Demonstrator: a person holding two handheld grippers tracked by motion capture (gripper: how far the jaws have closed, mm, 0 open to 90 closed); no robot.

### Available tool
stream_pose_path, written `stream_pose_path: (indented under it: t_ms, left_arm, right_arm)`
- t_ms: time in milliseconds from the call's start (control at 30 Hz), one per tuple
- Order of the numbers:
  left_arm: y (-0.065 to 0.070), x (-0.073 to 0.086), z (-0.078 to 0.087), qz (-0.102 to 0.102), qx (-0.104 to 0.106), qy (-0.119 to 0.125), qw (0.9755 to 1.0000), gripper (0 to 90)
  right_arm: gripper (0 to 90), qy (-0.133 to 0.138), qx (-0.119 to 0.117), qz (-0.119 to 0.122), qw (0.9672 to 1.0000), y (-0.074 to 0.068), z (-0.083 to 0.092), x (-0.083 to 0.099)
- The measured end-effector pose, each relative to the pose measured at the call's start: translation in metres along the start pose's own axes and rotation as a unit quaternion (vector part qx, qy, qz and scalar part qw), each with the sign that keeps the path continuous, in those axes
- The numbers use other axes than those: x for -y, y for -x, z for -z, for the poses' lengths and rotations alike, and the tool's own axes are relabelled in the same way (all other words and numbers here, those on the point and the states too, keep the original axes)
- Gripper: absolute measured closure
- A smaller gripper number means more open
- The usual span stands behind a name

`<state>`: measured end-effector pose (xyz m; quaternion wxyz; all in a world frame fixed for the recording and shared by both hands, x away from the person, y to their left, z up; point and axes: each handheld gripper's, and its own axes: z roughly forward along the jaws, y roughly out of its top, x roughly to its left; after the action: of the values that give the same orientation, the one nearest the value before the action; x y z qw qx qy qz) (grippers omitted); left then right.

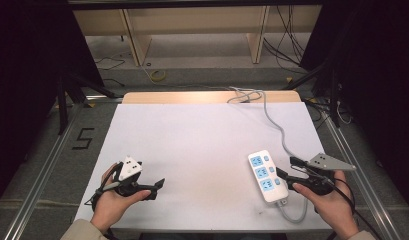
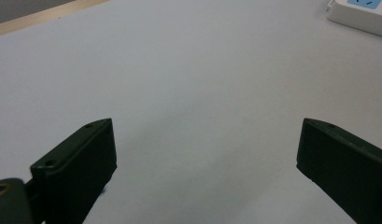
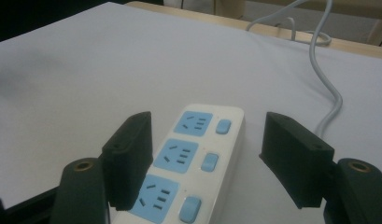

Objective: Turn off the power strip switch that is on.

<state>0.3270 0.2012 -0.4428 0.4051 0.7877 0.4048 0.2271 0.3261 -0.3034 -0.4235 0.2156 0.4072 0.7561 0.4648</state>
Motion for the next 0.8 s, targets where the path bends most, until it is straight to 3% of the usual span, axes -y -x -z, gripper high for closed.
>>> stream_pose_path:
  t_ms: [200, 300, 567, 800]
  left_arm:
    - [0.0, 0.0, 0.001, 0.002, -0.004, 0.0, 1.0, 4.8]
    - [0.0, 0.0, 0.001, 0.003, -0.004, 0.0, 1.0, 5.2]
    - [0.0, 0.001, 0.0, 0.005, -0.004, -0.002, 1.0, 5.7]
    - [0.0, 0.001, 0.0, 0.005, -0.003, -0.003, 1.0, 6.0]
  right_arm:
    - [37.1, -0.01, 0.005, 0.004, 0.9999, -0.001, 0.001, -0.002]
    - [43.4, -0.015, 0.008, 0.004, 0.9998, -0.001, 0.002, -0.005]
    - [73.6, -0.046, 0.024, 0.014, 0.9985, 0.0, 0.005, -0.016]
    - [88.3, -0.059, 0.028, 0.014, 0.9978, 0.0, 0.004, -0.023]
